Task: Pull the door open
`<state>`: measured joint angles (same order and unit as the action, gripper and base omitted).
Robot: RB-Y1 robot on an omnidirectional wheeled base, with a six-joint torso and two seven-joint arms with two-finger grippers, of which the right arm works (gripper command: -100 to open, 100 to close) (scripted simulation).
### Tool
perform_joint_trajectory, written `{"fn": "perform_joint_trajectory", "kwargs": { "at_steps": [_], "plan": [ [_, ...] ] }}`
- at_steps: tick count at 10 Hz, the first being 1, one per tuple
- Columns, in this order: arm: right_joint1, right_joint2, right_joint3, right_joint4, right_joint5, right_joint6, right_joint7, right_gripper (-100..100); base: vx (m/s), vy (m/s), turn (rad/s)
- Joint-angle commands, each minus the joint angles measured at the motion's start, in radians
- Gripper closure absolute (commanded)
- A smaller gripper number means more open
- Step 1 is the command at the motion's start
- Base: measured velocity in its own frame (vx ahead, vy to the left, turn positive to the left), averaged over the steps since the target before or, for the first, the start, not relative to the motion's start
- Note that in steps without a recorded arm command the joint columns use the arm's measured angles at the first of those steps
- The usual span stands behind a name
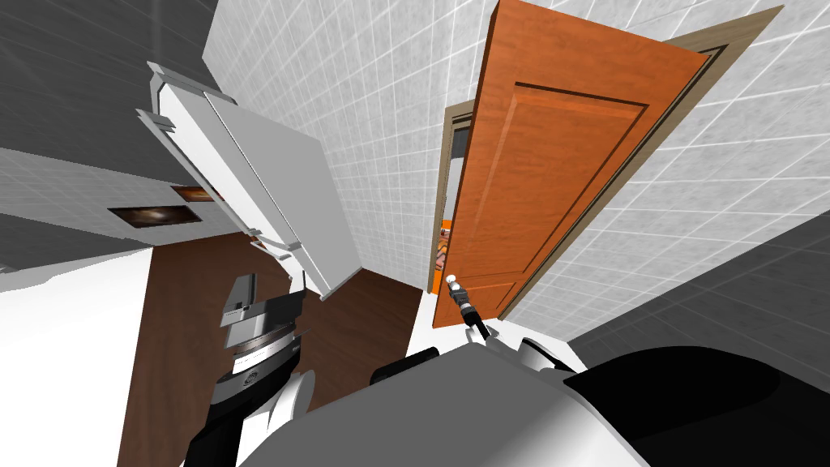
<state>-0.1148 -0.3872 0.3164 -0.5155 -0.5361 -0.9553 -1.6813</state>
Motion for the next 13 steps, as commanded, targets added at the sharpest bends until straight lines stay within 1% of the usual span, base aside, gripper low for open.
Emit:
{"fn": "perform_joint_trajectory", "kwargs": {
  "at_steps": [1,2,3,7,9,10,11,12,13],
  "plan": [
    [-0.001,0.0,-0.001,-0.001,-0.001,-0.003,0.0,100,-0.011,0.002,-0.003],
    [-0.001,0.0,-0.001,-0.001,-0.001,-0.003,0.0,100,0.0,0.0,0.0],
    [0.011,-0.017,0.027,-0.005,0.012,-0.014,-0.026,100,-0.132,-0.041,0.081],
    [0.032,-0.061,0.089,-0.019,0.042,-0.049,-0.088,100,-0.231,-0.058,0.087],
    [0.044,-0.085,0.123,-0.026,0.058,-0.069,-0.122,100,-0.22,-0.089,0.072],
    [0.048,-0.094,0.136,-0.029,0.064,-0.076,-0.135,100,-0.228,-0.091,0.08],
    [0.051,-0.085,0.129,-0.033,0.06,-0.063,-0.122,100,-0.102,-0.033,0.024],
    [0.067,-0.099,0.147,-0.032,0.071,-0.089,-0.142,100,-0.174,-0.051,0.155],
    [0.07,-0.103,0.151,-0.031,0.074,-0.095,-0.147,100,-0.214,-0.076,0.165]
  ]
}}
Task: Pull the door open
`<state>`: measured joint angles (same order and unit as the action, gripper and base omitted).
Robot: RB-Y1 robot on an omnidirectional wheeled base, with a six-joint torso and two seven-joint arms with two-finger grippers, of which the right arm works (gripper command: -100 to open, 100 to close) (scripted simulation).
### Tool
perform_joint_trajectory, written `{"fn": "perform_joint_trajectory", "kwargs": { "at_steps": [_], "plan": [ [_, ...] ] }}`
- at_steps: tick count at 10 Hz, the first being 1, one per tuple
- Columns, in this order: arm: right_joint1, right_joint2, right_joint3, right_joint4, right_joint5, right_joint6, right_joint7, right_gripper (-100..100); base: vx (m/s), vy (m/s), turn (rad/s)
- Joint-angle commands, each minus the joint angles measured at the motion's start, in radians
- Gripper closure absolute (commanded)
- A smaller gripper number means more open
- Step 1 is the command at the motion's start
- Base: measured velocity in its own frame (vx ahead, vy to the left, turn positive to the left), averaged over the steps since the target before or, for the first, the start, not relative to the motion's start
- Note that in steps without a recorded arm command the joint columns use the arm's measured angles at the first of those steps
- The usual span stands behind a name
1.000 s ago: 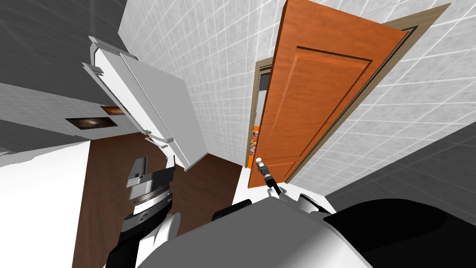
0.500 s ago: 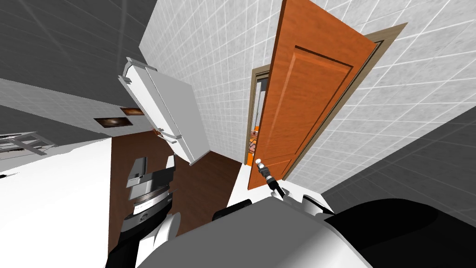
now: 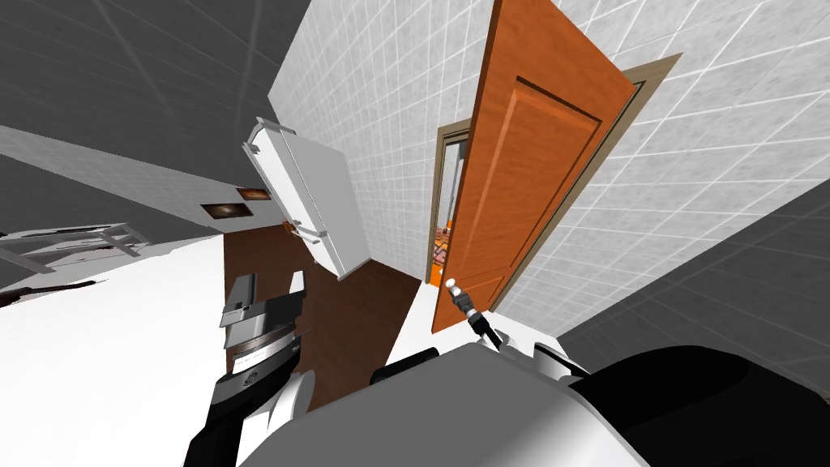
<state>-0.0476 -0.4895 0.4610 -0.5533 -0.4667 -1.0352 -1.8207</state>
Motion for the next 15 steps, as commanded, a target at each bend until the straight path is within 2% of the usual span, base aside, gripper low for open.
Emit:
{"fn": "perform_joint_trajectory", "kwargs": {
  "at_steps": [1,7,8,15],
  "plan": [
    [0.01,-0.01,0.014,0.007,0.009,-0.03,-0.018,100,-0.2,-0.075,0.11],
    [0.049,-0.058,0.059,0.01,0.037,-0.115,-0.075,100,-0.202,-0.085,0.12],
    [0.045,-0.051,0.058,0.013,0.037,-0.102,-0.069,100,-0.08,-0.03,0.023],
    [0.073,-0.079,0.093,0.065,0.044,-0.207,-0.111,100,-0.198,-0.084,0.172]
  ]
}}
